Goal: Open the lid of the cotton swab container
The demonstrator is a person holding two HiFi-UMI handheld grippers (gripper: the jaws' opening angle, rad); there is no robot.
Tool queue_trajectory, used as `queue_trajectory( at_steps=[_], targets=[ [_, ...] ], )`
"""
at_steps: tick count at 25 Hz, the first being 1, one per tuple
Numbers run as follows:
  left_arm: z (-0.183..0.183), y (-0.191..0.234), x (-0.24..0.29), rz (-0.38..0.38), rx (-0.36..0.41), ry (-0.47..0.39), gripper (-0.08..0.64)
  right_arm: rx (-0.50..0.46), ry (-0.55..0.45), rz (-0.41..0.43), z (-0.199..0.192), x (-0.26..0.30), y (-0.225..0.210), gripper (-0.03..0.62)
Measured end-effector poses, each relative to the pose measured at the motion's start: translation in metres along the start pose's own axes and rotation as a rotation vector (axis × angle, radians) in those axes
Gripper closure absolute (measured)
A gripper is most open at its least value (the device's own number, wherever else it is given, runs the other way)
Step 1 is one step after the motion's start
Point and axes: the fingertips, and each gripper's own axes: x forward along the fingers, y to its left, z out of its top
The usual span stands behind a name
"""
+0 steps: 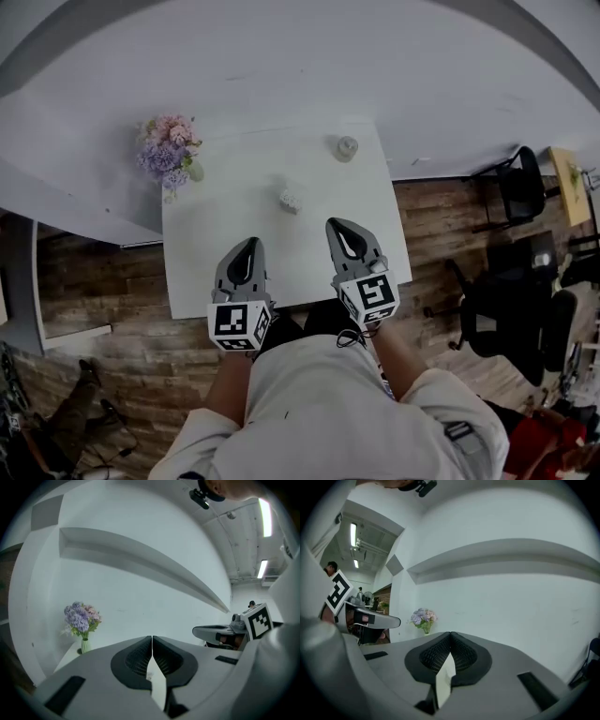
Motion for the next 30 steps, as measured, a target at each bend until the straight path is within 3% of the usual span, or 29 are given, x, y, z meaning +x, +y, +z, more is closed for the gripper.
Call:
queue_trajectory(
  at_steps=[5, 13, 24, 30],
  targets=[
    [0.029, -0.002, -0.008, -0.037, 0.084, -0.061, 0.538, -0.037, -0.049, -0.084, 0.031, -0.027, 0.004, 0.594],
    [0.048, -0.008, -0.010, -0.029, 0.077, -0.096, 0.538, -0.091, -0.099, -0.073, 0.060, -0.034, 0.000, 0.594],
    [0.054, -0.009, -0.011, -0.003, 0.127, -0.121, 0.540, -0.115, -0.128, -0.084, 0.067, -0.042, -0.010, 0.595],
    [0.051, -0.009, -0.013, 0.002, 0.114, -0.115, 0.540, -0.122, -0.110, -0.065, 0.065, -0.042, -0.008, 0.595]
  ],
)
